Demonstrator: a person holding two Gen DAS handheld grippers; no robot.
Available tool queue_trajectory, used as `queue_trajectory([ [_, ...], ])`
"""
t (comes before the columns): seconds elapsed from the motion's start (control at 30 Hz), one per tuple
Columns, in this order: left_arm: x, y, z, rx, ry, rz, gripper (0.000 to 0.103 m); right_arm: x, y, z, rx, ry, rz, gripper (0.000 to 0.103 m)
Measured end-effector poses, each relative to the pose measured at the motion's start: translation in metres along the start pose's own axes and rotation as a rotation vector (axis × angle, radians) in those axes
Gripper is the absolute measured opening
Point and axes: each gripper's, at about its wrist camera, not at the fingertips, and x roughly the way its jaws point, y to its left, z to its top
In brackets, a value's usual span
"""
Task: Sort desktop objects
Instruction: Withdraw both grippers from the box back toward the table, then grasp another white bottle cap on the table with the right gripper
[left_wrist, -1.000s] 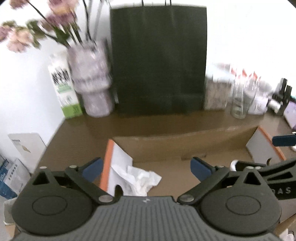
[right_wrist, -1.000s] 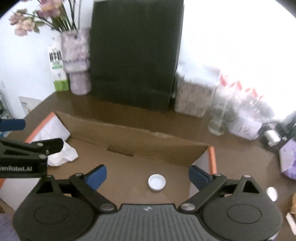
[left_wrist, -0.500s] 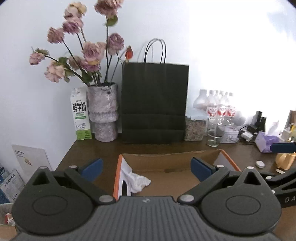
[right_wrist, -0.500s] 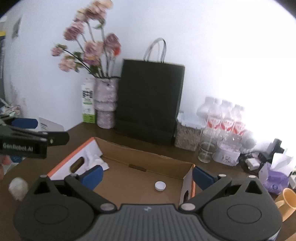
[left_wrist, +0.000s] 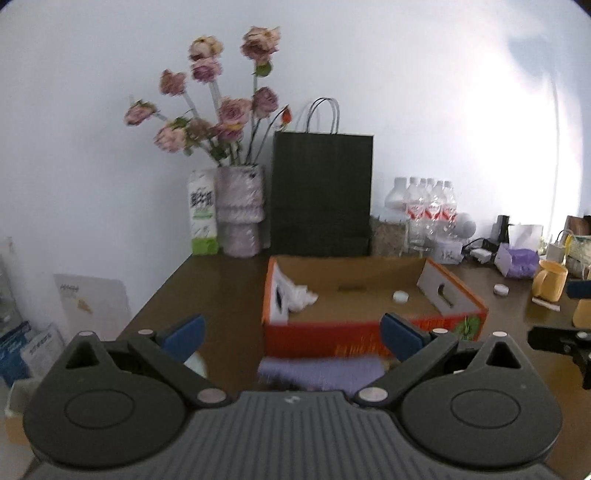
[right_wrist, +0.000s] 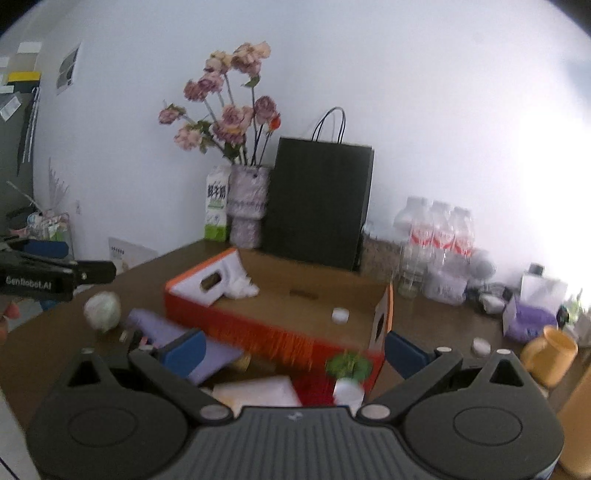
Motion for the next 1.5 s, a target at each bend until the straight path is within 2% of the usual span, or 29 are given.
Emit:
queue_trajectory([
  [0.2, -0.029, 0.009, -0.044, -0.057, 0.051, 0.015, 0.103, -0.031, 0.023, -0.053, 0.049, 0.048, -0.019, 0.103],
  [0.33, -0.045, 0.010, -0.070, -0.048, 0.072, 0.047, 0.103, -0.043, 0.038, -0.081, 0.073, 0.090, -0.015, 0.103],
  [0.53, -0.059, 0.014, -0.101, -0.038, 0.125, 0.055, 0.103, -0.056, 0.058, -0.112, 0.081, 0.145, -0.022, 0.101],
  [0.67, -0.066, 0.021, -0.115, -0.049, 0.149, 0.069, 0.103, -0.059, 0.069, -0.123, 0.085, 0.169, -0.009, 0.087],
  [0.77, -0.068, 0.026, -0.122, -0.059, 0.168, 0.071, 0.103, -0.058, 0.079, -0.129, 0.083, 0.181, 0.010, 0.080],
  [0.9, -0.067, 0.030, -0.126, -0.063, 0.182, 0.078, 0.103, -0.046, 0.082, -0.134, 0.106, 0.215, 0.031, 0.057],
  [0.93, -0.066, 0.031, -0.126, -0.063, 0.184, 0.079, 0.103, -0.043, 0.081, -0.135, 0.114, 0.221, 0.036, 0.054],
  [1.0, -0.065, 0.032, -0.126, -0.066, 0.187, 0.080, 0.103, -0.039, 0.081, -0.137, 0.118, 0.231, 0.042, 0.036],
  [1.07, -0.064, 0.032, -0.126, -0.066, 0.190, 0.081, 0.103, -0.038, 0.083, -0.138, 0.105, 0.226, 0.038, 0.026],
  [1.17, -0.064, 0.031, -0.125, -0.065, 0.193, 0.084, 0.103, -0.040, 0.084, -0.138, 0.104, 0.220, 0.048, 0.026],
  [1.5, -0.059, 0.033, -0.105, -0.053, 0.160, 0.091, 0.103, -0.055, 0.070, -0.111, 0.103, 0.121, 0.021, 0.026],
])
